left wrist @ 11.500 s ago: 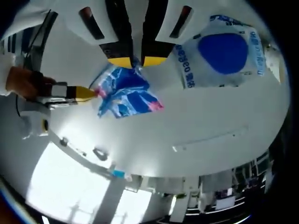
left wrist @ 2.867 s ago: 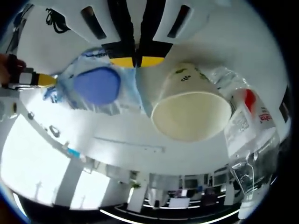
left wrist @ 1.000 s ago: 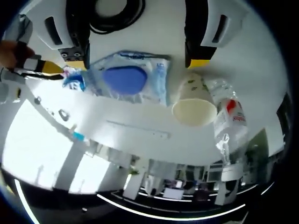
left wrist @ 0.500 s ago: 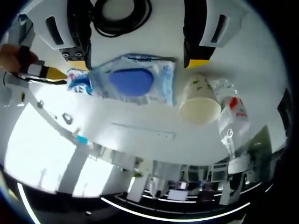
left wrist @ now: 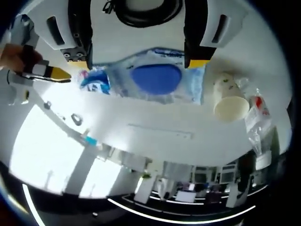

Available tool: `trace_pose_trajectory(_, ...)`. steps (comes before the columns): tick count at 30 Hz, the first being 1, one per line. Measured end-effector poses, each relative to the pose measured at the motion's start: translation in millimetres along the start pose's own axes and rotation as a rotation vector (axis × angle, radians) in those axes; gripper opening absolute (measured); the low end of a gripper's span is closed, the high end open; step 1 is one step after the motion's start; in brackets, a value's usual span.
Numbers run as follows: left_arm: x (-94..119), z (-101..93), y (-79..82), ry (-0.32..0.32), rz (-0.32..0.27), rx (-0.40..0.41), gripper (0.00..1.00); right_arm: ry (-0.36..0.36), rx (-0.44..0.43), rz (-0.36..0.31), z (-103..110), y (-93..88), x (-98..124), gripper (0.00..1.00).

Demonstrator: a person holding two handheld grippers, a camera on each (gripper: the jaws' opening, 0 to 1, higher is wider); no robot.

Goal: Arrange the tabletop items into an orderly group along one side of the table until the central work area is clear of visible clutter.

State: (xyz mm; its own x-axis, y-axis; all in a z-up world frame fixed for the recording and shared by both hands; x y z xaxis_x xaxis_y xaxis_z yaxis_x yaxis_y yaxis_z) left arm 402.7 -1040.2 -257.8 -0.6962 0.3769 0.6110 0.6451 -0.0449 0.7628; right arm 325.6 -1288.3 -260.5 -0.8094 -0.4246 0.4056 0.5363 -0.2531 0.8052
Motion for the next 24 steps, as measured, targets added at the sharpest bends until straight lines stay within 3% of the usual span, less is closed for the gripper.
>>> trace_pose_trajectory(3,-2,-13.7,-2.1,-0.024,0.001,-0.074,0.76,-0.014,-0.003,-0.003,-12,1.8,8,0.4)
trace_pose_trajectory(9,-9,-39.7,2.4,-0.053,-0.004,-0.096,0.76,-0.028,-0.014,-0.011,-27,3.6,21,0.39)
trace_pose_trajectory(13,-12,-78.1,10.0,-0.111,-0.029,-0.218,0.74,-0.033,-0.016,-0.012,-39,3.7,32,0.39)
trace_pose_trajectory(16,-18,-96.9,10.4,-0.129,-0.036,-0.205,0.73,-0.039,-0.019,-0.008,-49,3.9,40,0.39)
trace_pose_trajectory(24,-31,-104.9,4.3,-0.115,-0.001,-0.211,0.72,-0.076,-0.03,-0.009,-77,3.9,57,0.38)
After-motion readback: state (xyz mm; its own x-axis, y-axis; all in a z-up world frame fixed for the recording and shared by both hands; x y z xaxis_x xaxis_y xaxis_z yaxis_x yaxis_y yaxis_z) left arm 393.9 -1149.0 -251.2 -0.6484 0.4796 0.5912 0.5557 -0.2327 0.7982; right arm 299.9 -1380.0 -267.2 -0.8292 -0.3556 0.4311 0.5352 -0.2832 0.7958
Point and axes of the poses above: the point that each gripper's makers call its tool centre point, and the gripper's own axes: x roughly backward along the fingers, z roughly to its left, y roughly out of its top, the point moved 7 cm from there along x, roughly backward along the fingers, and after that the axes turned 14 degrees about y, right-handed, at the moved point
